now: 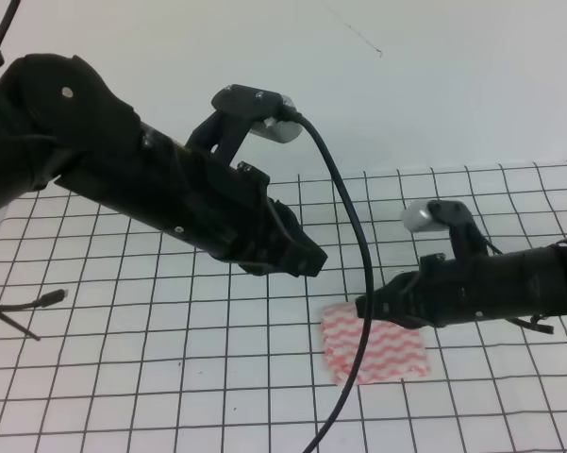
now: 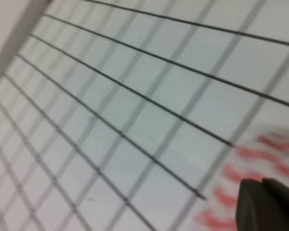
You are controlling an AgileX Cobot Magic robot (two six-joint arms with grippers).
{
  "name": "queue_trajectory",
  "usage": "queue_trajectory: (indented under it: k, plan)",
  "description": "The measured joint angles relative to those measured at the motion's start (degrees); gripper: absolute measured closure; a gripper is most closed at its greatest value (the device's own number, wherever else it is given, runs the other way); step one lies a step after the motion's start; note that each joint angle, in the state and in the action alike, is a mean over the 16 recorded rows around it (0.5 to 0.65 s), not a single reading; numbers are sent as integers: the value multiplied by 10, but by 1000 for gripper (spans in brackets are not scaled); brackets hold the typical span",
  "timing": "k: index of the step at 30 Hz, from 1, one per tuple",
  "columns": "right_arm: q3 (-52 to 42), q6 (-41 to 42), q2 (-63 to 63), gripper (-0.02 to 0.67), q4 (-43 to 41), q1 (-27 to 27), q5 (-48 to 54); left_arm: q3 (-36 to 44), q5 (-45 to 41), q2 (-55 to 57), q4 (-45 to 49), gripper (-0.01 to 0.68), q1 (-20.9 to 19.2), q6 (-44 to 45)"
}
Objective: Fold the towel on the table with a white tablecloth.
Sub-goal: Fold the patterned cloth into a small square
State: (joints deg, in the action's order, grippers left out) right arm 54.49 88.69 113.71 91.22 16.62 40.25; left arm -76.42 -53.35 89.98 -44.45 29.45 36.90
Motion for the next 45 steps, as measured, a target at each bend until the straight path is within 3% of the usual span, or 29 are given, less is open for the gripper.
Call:
queue_trajectory:
  k: [10,22,30,37,45]
  plan:
    - [-1,6,-6,643,21,0,-83,0,-2,0,0,673,0,1]
    - [-2,90,-79,643,78,0,-131,0,2,-24,3,673,0,27]
    - [-3,142,-228,643,73,0,-182,0,28,-86,39,673,0,34]
    - [-18,171,-410,643,69,0,-284,12,58,-155,91,673,-1,16]
    - [-98,217,-606,644,75,0,-384,83,113,-251,130,673,-1,-23]
